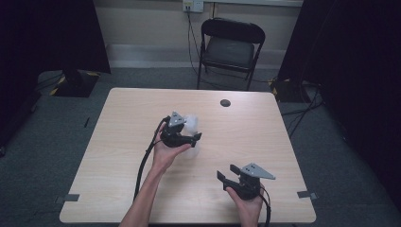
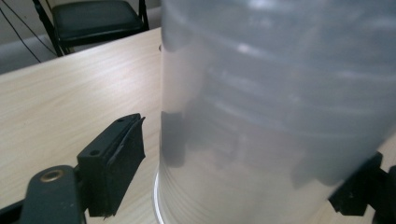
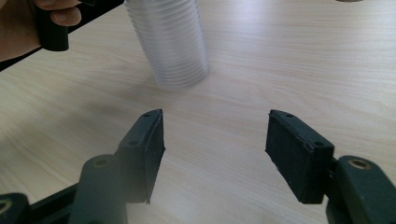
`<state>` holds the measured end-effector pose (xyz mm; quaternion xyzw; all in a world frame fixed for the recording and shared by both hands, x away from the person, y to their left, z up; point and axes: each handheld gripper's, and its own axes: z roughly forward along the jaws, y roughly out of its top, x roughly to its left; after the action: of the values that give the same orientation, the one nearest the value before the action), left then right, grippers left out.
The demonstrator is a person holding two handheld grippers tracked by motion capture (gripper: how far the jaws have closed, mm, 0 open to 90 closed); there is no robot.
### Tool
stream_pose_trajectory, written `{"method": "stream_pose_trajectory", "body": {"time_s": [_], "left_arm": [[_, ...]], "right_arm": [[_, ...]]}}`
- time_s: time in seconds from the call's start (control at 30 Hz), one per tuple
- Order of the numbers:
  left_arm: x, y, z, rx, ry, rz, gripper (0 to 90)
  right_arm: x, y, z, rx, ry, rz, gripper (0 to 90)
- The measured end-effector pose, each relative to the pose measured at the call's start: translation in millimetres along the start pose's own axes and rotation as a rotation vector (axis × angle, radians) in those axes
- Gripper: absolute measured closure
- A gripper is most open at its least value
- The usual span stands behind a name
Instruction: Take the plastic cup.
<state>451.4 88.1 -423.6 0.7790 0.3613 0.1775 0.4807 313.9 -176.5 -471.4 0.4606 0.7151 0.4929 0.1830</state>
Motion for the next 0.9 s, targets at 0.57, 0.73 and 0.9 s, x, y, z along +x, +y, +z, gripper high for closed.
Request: {"method": "stream_pose_trajectory", "body": {"time_s": [0.57, 0.73, 0.9], "left_arm": [[-3.5, 3.0, -5.4, -0.028, 0.002, 0.031, 28.8], [-4.0, 6.1, -8.4, -0.048, -0.003, 0.028, 29.1], [-4.1, 9.2, -12.9, -0.069, 0.0, 0.035, 29.8]], "right_arm": [[0.5, -0.8, 2.1, 0.008, 0.003, 0.002, 35.8], [0.3, -0.8, 1.7, 0.006, 0.003, 0.0, 35.6], [0.4, -0.6, 2.3, 0.008, 0.006, 0.002, 35.6]]}}
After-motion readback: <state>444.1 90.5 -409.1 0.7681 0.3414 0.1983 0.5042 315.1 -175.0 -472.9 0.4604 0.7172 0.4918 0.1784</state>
